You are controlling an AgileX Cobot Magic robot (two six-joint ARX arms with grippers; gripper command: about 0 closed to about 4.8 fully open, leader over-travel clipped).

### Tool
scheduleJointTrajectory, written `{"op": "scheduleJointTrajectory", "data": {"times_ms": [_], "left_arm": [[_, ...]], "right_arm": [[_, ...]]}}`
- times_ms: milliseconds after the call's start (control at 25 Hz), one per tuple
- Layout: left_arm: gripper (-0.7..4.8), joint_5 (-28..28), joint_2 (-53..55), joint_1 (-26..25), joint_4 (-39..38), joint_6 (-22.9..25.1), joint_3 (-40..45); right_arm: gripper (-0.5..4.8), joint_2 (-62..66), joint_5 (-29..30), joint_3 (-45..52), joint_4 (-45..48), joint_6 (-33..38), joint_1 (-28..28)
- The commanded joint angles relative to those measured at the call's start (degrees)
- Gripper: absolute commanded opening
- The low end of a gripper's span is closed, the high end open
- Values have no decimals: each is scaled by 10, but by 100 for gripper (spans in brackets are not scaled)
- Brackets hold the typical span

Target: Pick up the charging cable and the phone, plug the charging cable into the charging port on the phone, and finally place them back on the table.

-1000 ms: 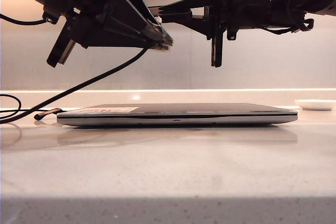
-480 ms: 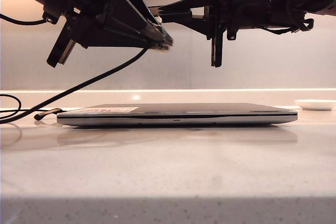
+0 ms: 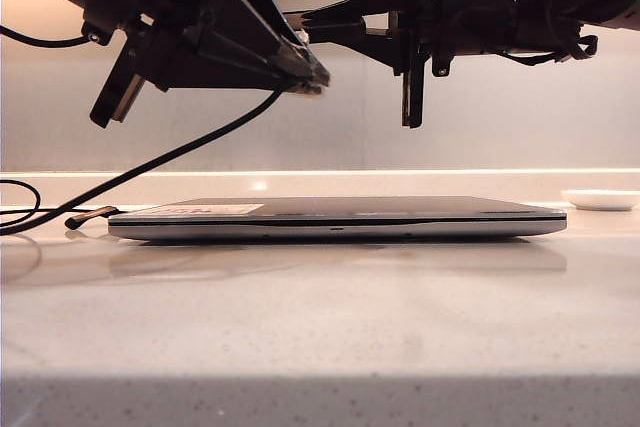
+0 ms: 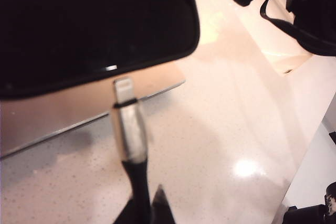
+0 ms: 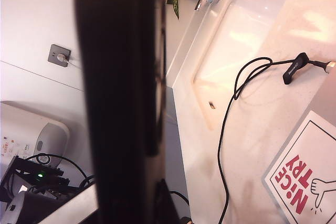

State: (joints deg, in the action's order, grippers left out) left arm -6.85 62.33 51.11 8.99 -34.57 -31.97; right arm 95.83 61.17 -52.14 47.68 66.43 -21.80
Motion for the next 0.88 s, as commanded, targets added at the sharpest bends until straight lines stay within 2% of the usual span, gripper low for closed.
{"op": "scheduleJointTrajectory", "data": {"times_ms": [40,360,560,880], "left_arm": [[-6,1,-3,1,10,0,-2],[-6,1,-3,1,9,0,-2],[-6,1,-3,1,9,0,-2],[-6,1,-3,1,9,0,-2]], "right_arm": [[-6,-6,2,-3,23,-1,-2],[-5,-6,-6,-3,26,1,-2],[-5,-6,3,-3,64,30,-2],[-5,-2,4,-2,61,15,-7]]}}
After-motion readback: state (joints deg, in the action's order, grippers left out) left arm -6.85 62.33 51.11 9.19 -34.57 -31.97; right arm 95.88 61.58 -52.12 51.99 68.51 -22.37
